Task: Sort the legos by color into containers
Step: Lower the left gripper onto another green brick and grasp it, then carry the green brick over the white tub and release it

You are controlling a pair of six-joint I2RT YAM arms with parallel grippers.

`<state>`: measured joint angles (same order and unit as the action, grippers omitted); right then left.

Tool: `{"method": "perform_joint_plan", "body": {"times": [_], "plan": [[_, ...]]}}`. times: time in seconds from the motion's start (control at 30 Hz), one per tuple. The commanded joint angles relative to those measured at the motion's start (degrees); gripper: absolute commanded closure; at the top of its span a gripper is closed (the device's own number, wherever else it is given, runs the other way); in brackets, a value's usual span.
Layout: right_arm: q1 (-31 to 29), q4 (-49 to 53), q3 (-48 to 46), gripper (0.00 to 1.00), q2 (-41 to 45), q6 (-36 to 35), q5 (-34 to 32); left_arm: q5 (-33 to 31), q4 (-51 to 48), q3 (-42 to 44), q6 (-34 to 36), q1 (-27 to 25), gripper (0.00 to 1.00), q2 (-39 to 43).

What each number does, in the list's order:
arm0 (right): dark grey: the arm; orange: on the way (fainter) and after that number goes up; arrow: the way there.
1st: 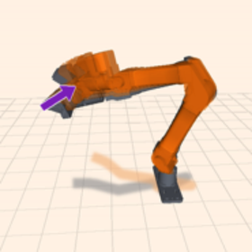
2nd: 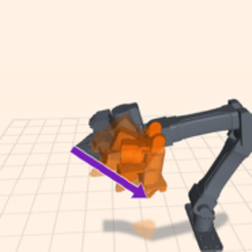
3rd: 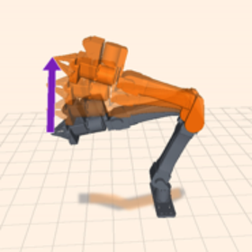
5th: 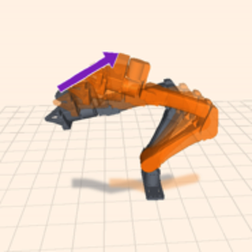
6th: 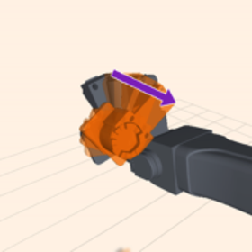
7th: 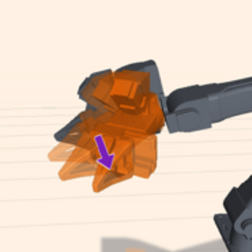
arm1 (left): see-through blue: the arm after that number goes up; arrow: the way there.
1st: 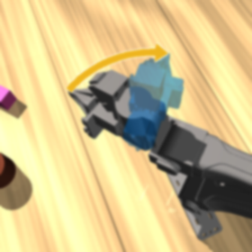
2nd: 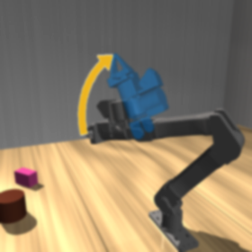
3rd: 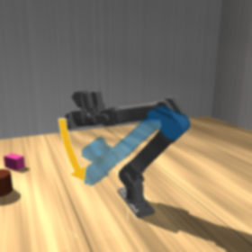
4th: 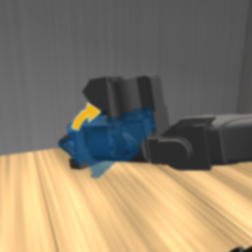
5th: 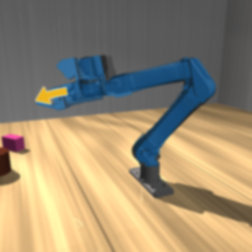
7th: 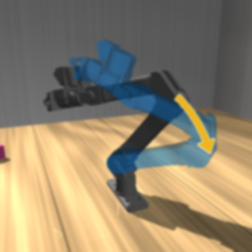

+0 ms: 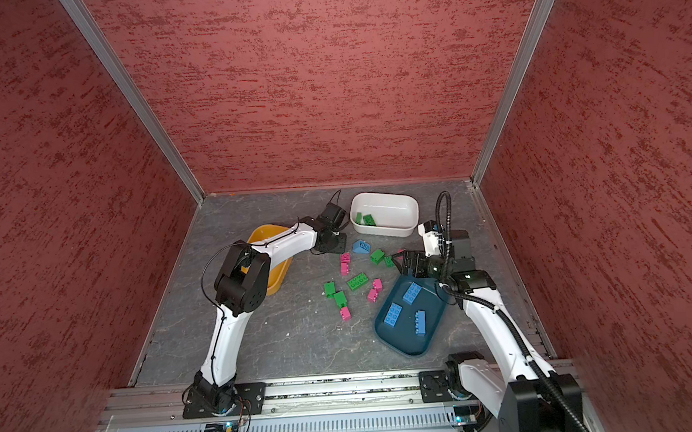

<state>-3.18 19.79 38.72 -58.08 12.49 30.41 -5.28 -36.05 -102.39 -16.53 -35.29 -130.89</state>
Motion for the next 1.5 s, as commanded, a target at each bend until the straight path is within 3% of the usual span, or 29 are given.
{"method": "perform_joint_plan", "body": {"times": [0.0,0.43,0.83,1.2,1.47], "plan": [[-0.1,0.7,0.2,0.01,1.3,-1.3,-1.2,0.1,-0.5,-1.0,0.8,0.3,0.73,0.1],[-0.1,-2.3,1.9,0.01,-0.6,-0.1,-1.7,6.0,-0.8,-7.0,1.3,-1.0,0.73,8.1],[-0.1,-3.9,1.9,0.01,1.1,1.9,-1.0,10.8,8.2,-24.2,3.4,-1.4,0.73,-5.8],[-0.1,-2.5,0.9,0.01,2.9,2.0,-2.0,8.2,17.1,-32.9,4.1,-0.5,0.69,-15.9],[-0.1,-1.4,0.9,0.01,3.5,1.6,-2.2,8.0,17.1,-33.7,2.8,0.8,0.48,-15.9]]}}
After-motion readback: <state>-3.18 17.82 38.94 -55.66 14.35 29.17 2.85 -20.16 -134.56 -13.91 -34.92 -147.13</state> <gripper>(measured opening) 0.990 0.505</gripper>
